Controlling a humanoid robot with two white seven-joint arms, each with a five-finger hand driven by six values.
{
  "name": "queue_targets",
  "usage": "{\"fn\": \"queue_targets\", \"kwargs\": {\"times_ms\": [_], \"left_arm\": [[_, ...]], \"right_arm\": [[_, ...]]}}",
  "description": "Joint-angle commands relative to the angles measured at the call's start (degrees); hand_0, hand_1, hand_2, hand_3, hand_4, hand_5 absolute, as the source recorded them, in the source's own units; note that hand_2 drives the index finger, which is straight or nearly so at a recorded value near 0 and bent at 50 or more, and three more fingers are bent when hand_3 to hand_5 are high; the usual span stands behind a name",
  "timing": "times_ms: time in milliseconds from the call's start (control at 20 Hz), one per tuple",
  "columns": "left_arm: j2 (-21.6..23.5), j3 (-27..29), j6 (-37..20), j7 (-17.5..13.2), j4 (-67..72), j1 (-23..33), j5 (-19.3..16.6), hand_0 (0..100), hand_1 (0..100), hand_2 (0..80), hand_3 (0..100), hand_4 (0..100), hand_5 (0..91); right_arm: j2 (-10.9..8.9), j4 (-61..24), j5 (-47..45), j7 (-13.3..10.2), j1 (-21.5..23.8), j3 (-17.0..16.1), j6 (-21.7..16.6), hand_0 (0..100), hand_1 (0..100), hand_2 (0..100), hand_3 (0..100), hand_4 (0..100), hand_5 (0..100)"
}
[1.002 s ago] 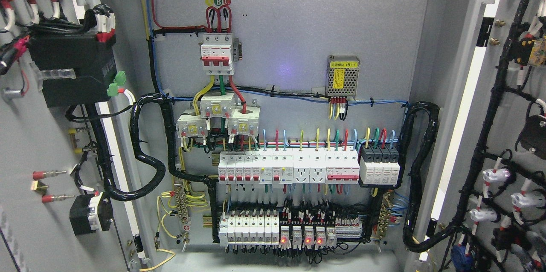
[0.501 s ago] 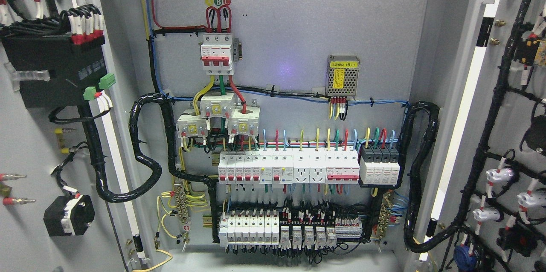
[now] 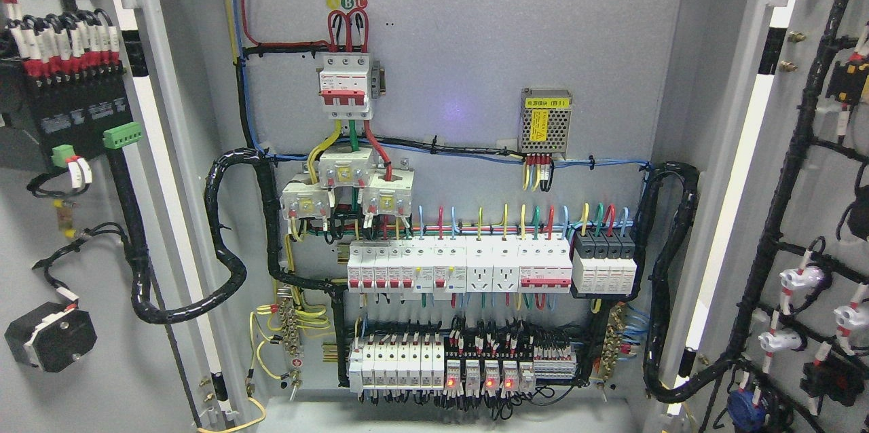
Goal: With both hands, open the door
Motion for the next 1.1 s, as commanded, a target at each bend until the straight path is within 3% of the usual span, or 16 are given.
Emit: {"fn": "queue_targets", "kwargs": {"times_ms": [0, 301, 851, 1052], "left_arm": [[12.20, 8.43, -54.18, -0.03, 11.66, -2.21, 3.47, 0, 0, 0.0, 0, 0, 0.0], [18.09, 7.02, -54.10, -0.20, 20.62, -8.27, 2.77, 0, 0, 0.0, 0, 0, 0.0], [24.15, -4.66, -54.19, -0.29, 35.65, -16.36, 1.71, 0, 0, 0.0, 0, 0, 0.0], [24.69, -7.83, -54.19, -0.29, 39.61, -19.35, 1.62, 0, 0, 0.0, 0, 0, 0.0]], "right_arm": [[1.90, 0.64, -2.52, -1.93, 0.12, -3.01, 0.19, 0, 0, 0, 0, 0, 0], [2.69, 1.25, -2.52, -2.29, 0.30, -3.10, 0.19, 0, 0, 0, 0, 0, 0], [2.95, 0.46, -2.43, -2.20, 0.56, -3.01, 0.02, 0, 0, 0, 0, 0, 0], [2.43, -2.52, -2.17, -1.50, 0.83, -1.17, -0.07, 0, 0, 0, 0, 0, 0]]}}
